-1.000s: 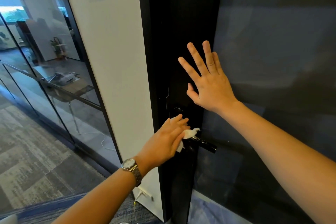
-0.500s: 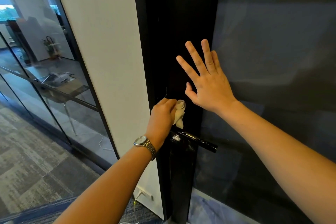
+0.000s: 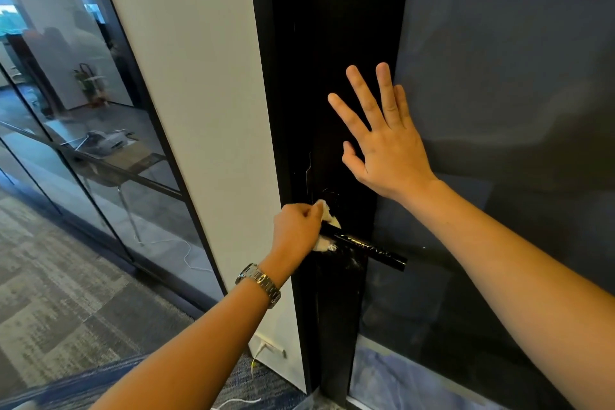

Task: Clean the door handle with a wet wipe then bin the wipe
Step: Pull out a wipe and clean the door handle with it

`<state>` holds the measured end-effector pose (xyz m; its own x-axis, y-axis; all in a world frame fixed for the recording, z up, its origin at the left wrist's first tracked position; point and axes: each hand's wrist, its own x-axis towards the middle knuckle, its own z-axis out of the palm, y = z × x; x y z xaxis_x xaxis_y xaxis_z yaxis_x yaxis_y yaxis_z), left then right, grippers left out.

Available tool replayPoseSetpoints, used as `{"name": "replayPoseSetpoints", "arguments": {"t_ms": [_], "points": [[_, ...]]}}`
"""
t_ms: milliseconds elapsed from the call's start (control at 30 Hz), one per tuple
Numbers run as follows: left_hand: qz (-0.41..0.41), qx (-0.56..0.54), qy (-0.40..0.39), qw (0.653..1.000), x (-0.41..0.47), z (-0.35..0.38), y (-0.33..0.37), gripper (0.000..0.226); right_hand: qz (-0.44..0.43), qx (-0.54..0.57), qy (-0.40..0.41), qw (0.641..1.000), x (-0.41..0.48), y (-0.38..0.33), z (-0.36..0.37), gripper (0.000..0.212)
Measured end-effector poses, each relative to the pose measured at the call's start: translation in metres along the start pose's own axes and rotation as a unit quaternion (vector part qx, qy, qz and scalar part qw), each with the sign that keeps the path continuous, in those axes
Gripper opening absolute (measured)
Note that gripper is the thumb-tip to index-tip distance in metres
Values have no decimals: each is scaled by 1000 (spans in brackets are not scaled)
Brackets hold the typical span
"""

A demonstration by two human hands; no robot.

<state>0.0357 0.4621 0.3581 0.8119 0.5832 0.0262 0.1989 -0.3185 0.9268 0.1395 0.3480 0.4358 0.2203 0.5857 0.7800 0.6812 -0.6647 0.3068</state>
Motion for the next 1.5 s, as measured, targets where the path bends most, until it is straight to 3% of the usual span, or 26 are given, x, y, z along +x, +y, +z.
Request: {"name": "replayPoseSetpoints", "arguments": {"t_ms": [33, 100, 167, 267, 400, 500, 567, 633, 733, 800, 967, 1100, 1233, 1367, 1500], "points": [[-75, -76, -30, 994, -4, 1, 1, 27, 2, 1, 0, 1000, 0, -1, 0, 64], [-204, -289, -105, 930, -12, 6, 10, 16, 6, -1, -1, 1000, -1, -2, -1, 63], [-246, -446, -116, 853, -16, 11, 18, 13, 7, -1, -3, 1000, -1, -2, -3, 62], [-244, -542, -86, 800, -25, 21, 16, 26, 3, -7, -7, 1000, -2, -1, -3, 62], [-242, -602, -89, 755, -34, 31, 4, 43, 6, -4, 1, 1000, -1, -2, -1, 61], [-230, -588, -125, 766, -50, 52, 7, 39, 15, -10, 5, 1000, 0, -4, 3, 61], [-196, -545, -210, 788, -65, 61, 13, 31, 18, -11, 5, 1000, 0, -4, 3, 61], [-174, -512, -300, 786, -67, 59, 15, 27, 10, -6, 1, 1000, -1, -2, 2, 60], [-272, -569, -320, 707, -48, 51, 8, 30, -2, -8, -7, 1000, -1, 2, 0, 60], [-303, -578, -318, 688, -44, 52, 6, 34, -2, -6, -16, 1000, -1, 2, -2, 60], [-332, -499, -361, 715, -45, 52, 2, 37, -13, 9, -50, 999, -2, 4, -9, 60], [-333, -421, -286, 794, -20, 18, -8, 26, -18, 15, -86, 996, -12, 4, -14, 63], [-331, -386, -200, 838, -4, -23, -1, 16, 11, 75, -110, 991, -33, -5, -19, 61], [-283, -265, -172, 906, 4, -38, 14, 16, 56, 174, -126, 975, -62, -24, -22, 49], [-130, -94, -120, 980, -1, -34, 26, 20, 118, 249, -179, 945, -87, -48, -27, 42]]}}
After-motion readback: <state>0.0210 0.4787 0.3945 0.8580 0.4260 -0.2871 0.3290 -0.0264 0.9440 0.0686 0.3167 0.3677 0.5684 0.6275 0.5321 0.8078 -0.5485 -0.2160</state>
